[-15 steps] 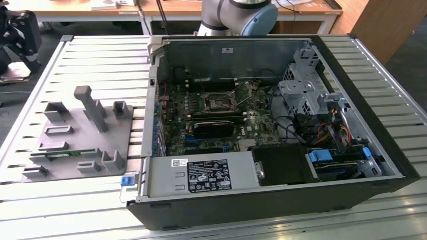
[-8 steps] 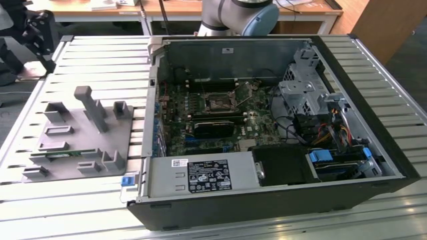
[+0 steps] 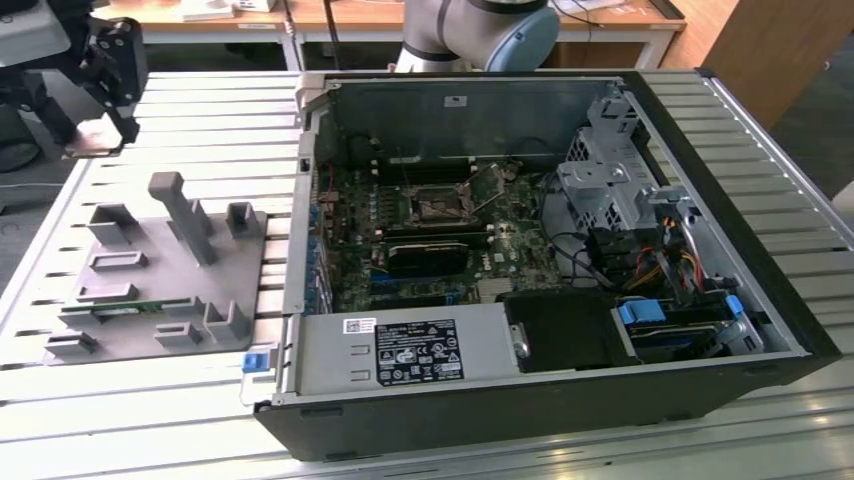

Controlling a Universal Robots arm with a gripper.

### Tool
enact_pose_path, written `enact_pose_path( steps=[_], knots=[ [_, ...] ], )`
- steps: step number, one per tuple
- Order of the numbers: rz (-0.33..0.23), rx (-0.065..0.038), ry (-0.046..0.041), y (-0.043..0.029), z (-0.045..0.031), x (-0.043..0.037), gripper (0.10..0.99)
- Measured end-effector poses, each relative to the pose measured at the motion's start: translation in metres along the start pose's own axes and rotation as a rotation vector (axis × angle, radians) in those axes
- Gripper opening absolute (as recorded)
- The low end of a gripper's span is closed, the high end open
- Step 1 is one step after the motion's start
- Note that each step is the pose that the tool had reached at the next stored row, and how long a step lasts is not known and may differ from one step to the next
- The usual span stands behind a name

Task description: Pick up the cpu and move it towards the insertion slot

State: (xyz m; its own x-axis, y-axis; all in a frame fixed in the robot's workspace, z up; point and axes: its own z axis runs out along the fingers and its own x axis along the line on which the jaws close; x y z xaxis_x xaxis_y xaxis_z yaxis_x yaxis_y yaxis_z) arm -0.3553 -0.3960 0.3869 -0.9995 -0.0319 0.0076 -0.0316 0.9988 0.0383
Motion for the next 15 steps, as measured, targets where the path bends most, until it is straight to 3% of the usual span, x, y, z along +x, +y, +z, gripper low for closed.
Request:
enact_pose_path(
  steps=[15],
  knots=[
    [0.0,0.0,0.0,0.0087,-0.0004,-0.0387,0.545]
  ],
)
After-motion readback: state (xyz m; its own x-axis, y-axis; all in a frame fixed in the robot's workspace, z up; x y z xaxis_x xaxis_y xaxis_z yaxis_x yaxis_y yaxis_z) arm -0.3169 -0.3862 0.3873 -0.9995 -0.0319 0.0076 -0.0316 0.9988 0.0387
